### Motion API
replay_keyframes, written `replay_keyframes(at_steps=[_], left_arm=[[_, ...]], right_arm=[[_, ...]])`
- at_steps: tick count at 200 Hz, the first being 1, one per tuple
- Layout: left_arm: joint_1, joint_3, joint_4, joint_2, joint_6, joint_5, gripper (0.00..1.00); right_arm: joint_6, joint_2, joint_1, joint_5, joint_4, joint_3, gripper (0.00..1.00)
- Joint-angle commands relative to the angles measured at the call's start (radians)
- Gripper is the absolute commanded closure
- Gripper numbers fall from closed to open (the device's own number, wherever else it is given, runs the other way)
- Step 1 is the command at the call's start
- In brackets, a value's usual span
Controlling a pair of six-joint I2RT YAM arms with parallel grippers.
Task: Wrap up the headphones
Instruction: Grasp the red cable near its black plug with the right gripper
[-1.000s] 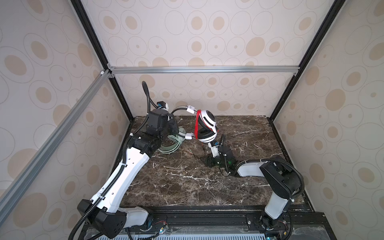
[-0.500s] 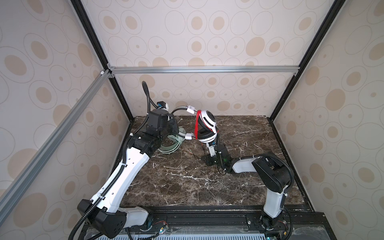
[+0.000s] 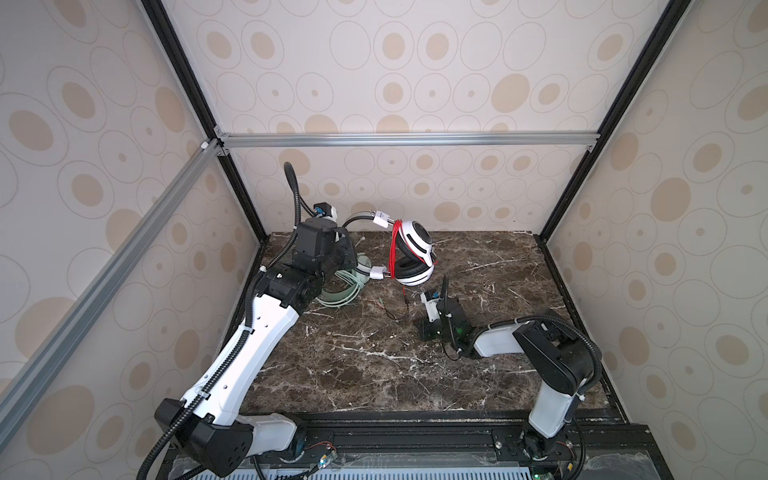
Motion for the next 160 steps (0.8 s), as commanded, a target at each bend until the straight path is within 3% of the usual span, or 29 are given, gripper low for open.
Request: replay_keyframes(at_steps=[1,8,24,80,91,103,112,133,160], left_arm=[[0.005,0.016,0.088,-0.02,-0.026,0.003,1.0],[0.004,0.016,0.088,-0.017,-0.027,0.008,1.0],[0.004,0.015,0.091,-0.012,-0.029,0.019,1.0],[0.005,0.019,0.091,-0.006,-0.026,0.037,1.0],[0.004,0.019,0.092,-0.006,-0.024,0.037,1.0],[0.005,0.02,0.092,-0.007,-0.023,0.034,1.0],[0.004,0.019,0.092,-0.005,-0.021,0.033,1.0],[0.005,0.021,0.091,-0.003,-0.021,0.034,1.0],[0.005,0.018,0.092,-0.006,-0.025,0.04,1.0]], right_arm=[[-0.01,-0.013,0.006,-0.008,0.052,0.004,0.66],[-0.016,-0.003,0.005,-0.015,0.056,0.012,0.56],[-0.044,0.023,0.006,-0.018,0.035,0.055,0.5],[-0.06,0.148,-0.002,0.0,-0.083,0.221,0.52],[-0.055,0.164,-0.004,-0.003,-0.086,0.236,0.59],[-0.048,0.164,-0.011,-0.011,-0.098,0.239,0.83],[-0.045,0.154,-0.015,-0.012,-0.098,0.229,0.95],[-0.036,0.112,-0.016,0.006,-0.055,0.17,1.0],[-0.023,0.033,-0.016,0.009,0.016,0.069,1.0]])
